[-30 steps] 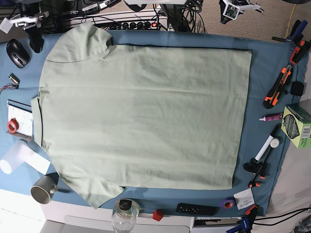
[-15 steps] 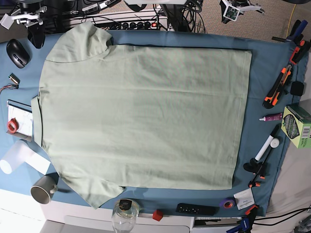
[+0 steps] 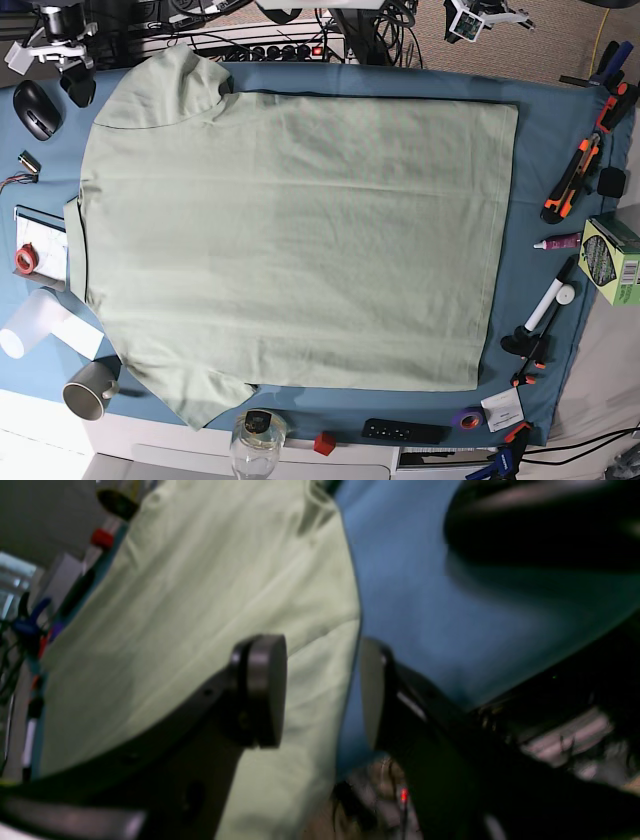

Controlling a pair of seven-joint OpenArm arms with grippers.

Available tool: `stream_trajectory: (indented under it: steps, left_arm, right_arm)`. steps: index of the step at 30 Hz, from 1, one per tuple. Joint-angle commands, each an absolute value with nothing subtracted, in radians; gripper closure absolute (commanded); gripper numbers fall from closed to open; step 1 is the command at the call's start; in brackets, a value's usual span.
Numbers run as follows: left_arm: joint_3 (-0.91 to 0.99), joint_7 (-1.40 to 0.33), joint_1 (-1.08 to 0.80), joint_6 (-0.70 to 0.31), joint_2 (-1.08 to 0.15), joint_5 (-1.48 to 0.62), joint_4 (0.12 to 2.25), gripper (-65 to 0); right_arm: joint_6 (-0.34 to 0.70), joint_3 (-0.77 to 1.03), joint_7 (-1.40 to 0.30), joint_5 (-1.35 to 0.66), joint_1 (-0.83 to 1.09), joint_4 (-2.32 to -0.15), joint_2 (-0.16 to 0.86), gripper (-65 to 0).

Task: Fold the T-shirt properly
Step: 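Move the right gripper down to the shirt's shoulder corner and grasp it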

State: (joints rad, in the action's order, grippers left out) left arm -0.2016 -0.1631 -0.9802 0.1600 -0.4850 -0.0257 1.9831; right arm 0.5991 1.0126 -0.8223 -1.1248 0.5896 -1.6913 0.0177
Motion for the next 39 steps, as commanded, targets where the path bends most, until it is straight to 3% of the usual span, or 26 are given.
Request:
stream_trajectory:
  steps: [1, 11, 19, 29, 39]
  left_arm:
    - [-0.2, -0.151, -0.994, 0.159, -0.491, -0.018, 1.995, 0.0]
    - [-0.2, -0.161, -0.977, 0.138, -0.491, -0.018, 1.995, 0.0]
    - [-0.2, -0.161, -0.978, 0.129, -0.491, -0.018, 1.995, 0.0]
    - [-0.2, -0.162, -0.978, 0.13, -0.49, -0.018, 1.995, 0.0]
    - [-0.2, -0.161, -0.978, 0.13, -0.49, -0.018, 1.995, 0.0]
  right_arm:
    - [0.606, 1.022, -0.8, -1.139, 0.595, -1.692, 0.038, -24.7]
    - [0.616, 1.022, -0.841, -1.237, 0.557, -1.462, 0.08, -24.7]
    - [0.656, 1.01, -0.873, -1.31, 0.556, -1.456, 0.081, -24.7]
    - [0.654, 0.879, -0.859, -1.27, 0.548, -1.456, 0.077, -24.7]
    - [0.622, 0.871, -0.889, -1.308, 0.585, -1.456, 0.034, -24.7]
